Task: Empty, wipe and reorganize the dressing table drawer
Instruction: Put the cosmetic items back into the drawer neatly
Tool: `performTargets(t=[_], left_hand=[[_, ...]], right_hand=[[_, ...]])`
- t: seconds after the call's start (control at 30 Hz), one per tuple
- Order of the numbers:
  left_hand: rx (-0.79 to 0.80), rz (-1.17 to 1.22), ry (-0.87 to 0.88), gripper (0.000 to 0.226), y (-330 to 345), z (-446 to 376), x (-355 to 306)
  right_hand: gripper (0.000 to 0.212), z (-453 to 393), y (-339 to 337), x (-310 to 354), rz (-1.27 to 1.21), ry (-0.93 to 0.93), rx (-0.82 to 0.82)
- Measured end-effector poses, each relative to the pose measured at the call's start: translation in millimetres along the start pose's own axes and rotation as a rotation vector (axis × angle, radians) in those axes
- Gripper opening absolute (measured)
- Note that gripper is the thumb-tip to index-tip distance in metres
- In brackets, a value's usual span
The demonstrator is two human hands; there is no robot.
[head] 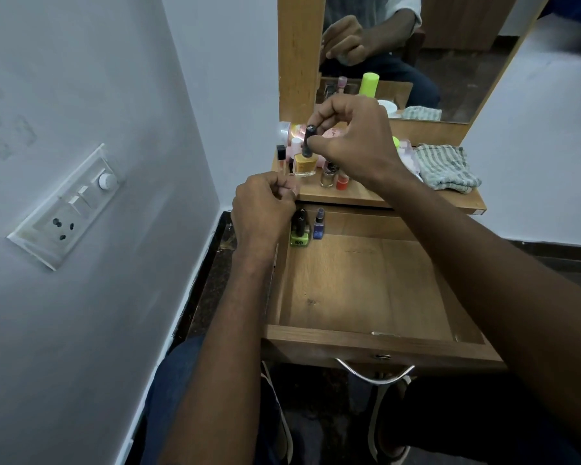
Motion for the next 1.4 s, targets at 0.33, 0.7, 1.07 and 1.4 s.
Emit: performTargets(t=[0.33, 0.7, 1.07, 1.4], left_hand=[[0.121, -0.011, -0.033, 0.010, 7.4, -0.2, 8.9], [0.179, -0.047, -0.072, 0.008, 13.5, 0.8, 19.0], [0.224, -0.072, -0.124, 0.031, 18.9, 2.2, 29.4], [0.223, -0.078, -0.115, 0.031, 21.4, 1.7, 27.9]], right_hand=[[0.016, 101.2, 25.9, -23.6, -0.034, 0.201, 0.190], [0.022, 134.9, 73.2, -63.0, 0.013, 0.363, 0.207], [0.034, 142.0, 88.9, -69.0, 0.217, 0.429, 0.289], [0.033, 143.1, 96.1, -70.4, 0.218, 0.413, 0.303]])
Point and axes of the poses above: each hand's wrist, its own z-axis away from the middle knuckle, its own y-axis out of the palm, x = y × z, the point moved 8 cm from there along -z, towards the middle knuckle, and after that the axes turned 8 degrees about -y, right-handed, at the moved point
